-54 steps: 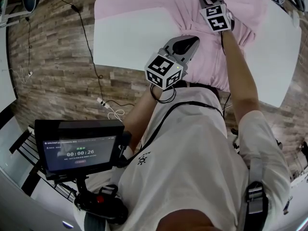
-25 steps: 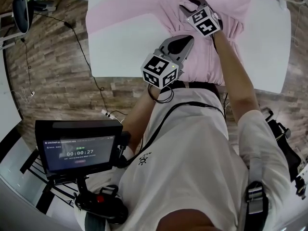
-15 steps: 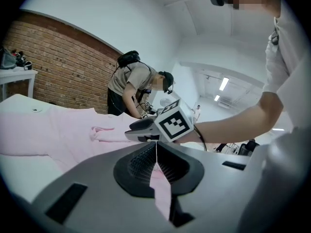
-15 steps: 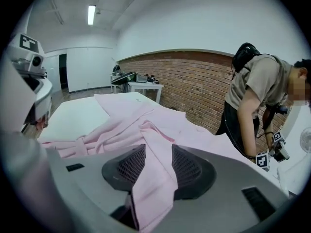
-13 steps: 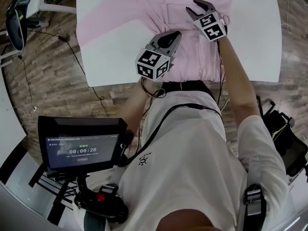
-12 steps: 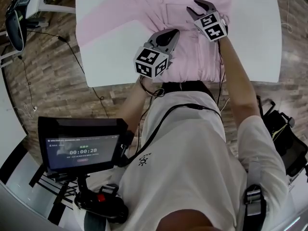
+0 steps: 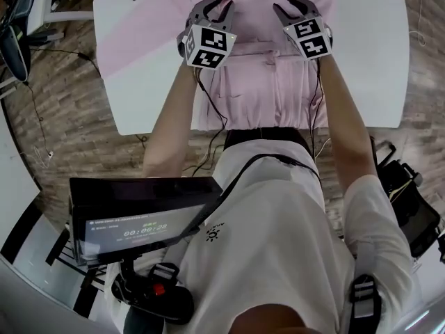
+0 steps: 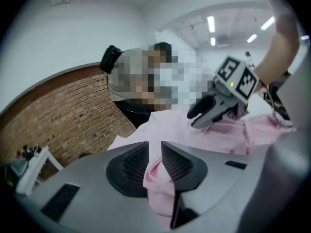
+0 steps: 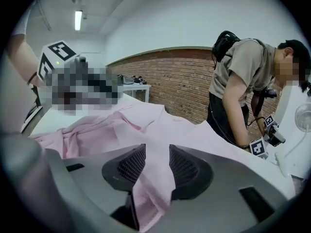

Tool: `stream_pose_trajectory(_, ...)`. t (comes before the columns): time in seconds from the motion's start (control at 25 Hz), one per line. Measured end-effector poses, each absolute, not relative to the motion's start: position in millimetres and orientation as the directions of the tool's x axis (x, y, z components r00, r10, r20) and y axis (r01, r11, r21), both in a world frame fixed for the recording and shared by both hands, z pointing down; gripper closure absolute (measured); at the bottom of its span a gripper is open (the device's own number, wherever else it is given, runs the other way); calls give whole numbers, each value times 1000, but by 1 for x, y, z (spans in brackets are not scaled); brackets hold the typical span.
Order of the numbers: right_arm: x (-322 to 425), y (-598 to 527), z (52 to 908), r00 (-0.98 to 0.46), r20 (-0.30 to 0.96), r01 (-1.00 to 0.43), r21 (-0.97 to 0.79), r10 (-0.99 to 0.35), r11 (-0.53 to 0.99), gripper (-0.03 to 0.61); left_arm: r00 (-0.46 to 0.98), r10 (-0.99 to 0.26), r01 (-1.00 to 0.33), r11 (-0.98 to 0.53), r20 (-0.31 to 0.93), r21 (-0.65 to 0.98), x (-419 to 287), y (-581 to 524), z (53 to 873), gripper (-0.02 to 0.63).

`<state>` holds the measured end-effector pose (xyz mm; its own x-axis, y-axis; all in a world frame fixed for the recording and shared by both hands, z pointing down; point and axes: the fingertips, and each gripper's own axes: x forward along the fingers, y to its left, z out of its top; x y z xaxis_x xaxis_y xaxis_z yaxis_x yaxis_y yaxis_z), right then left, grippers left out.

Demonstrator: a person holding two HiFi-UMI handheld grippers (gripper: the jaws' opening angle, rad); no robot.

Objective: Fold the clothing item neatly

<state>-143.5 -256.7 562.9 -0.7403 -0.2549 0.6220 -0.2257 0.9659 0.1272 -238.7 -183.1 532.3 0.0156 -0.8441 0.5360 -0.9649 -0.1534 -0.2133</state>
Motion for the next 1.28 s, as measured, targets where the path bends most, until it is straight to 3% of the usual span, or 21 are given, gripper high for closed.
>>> stream_pose_trajectory(0.28,-133,-275,593,-731,647,-222,74,-216,972,426,48,-721,-887,-349,691,-302,-238,-219,581,535)
stream_pose_trajectory(0.64,-137,-257,586,-738,647,-195,72,-194,978,426,80,-699,-873,-394,711,-289,-220,-229,577,535)
stream_pose_trajectory(0.96,-137,-255,578,-743,640,-194,73,-195,978,426,59,-680,-890,-367,731,-269,-226,-234,586,537)
stream_pose_trajectory(1.04,-138,-254,578,-744,640,-191,72,-192,979,426,56,-690,-910,-333,722,-248,-232,-235,583,601)
stream_pose_trajectory(1.28,-135,-252,584,-737,650,-185,72,-187,980,426,54,-716,-948,-257,696,-190,-247,-234,573,604)
